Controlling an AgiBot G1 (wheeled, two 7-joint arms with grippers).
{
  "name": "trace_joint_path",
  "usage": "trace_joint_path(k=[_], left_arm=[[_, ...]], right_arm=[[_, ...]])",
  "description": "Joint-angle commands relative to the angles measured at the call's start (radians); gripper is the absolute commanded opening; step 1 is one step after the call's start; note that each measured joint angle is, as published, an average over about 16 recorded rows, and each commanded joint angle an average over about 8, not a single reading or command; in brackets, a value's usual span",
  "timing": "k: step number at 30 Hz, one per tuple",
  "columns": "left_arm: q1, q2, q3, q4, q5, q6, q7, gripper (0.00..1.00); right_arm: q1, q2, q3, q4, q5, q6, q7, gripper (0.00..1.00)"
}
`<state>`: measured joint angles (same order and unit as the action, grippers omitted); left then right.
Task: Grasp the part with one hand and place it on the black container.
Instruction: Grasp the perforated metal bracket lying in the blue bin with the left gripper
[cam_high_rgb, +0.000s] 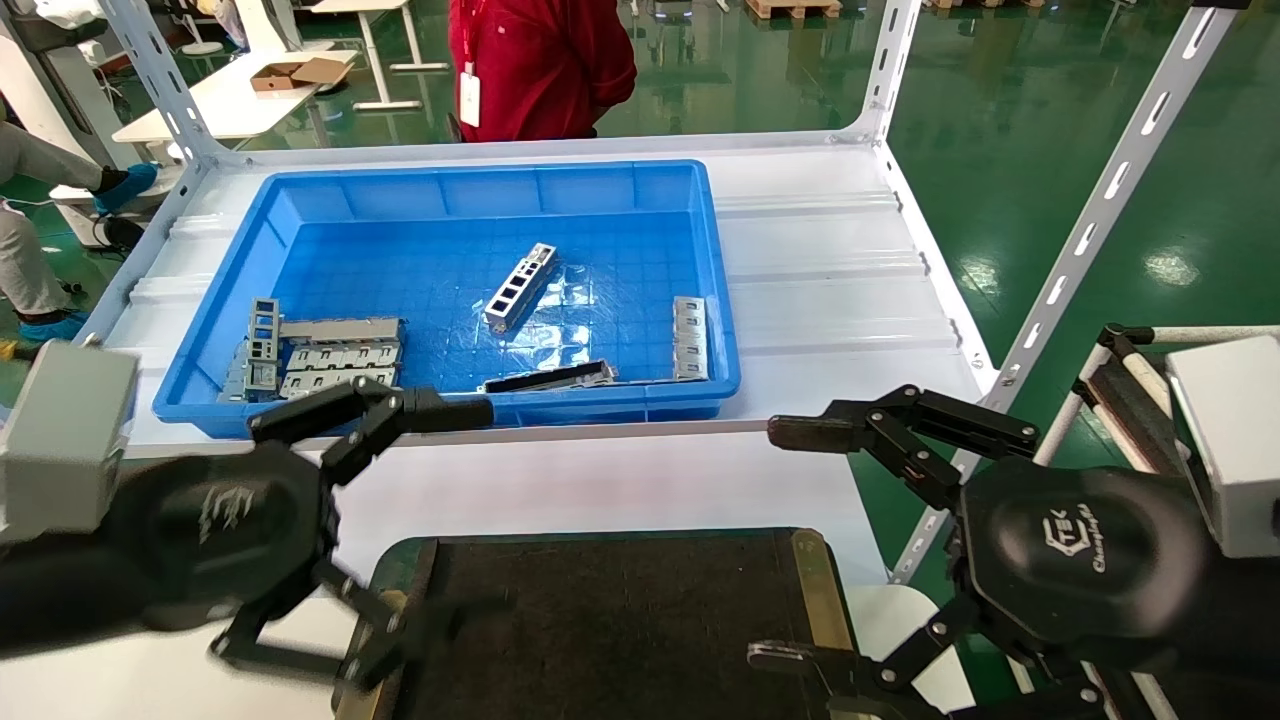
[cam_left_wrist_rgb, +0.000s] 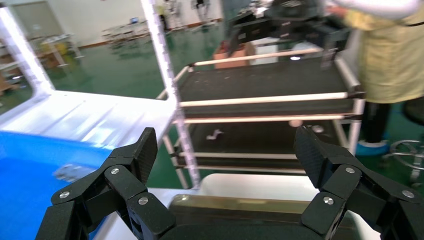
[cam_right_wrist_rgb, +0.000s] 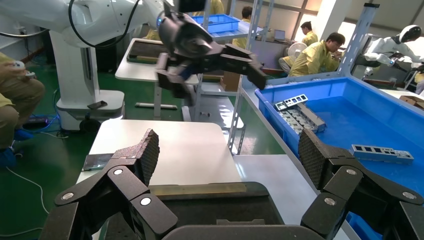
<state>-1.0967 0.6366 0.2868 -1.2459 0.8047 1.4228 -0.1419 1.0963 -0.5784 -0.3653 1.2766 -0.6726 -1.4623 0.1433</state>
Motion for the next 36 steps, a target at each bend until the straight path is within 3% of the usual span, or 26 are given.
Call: trace_joint_path(k=[1, 19, 36], left_arm=[[-0.003, 0.006, 0.001, 0.005, 0.013, -0.019, 0.005, 1.0], [-0.108, 0.142, 0.062, 0.101, 0.203, -0.26, -0.019, 1.0], [-0.296, 0.358, 0.15, 0.439, 0.41, -0.469, 0.038, 1.0]], right_arm=[[0.0, 0.0, 0.0, 0.0, 0.0, 0.0, 0.0, 1.0], [0.0, 0.0, 0.0, 0.0, 0.0, 0.0, 0.0, 1.0], [0.0, 0.0, -0.001, 0.0, 0.0, 0.0, 0.0, 1.0]])
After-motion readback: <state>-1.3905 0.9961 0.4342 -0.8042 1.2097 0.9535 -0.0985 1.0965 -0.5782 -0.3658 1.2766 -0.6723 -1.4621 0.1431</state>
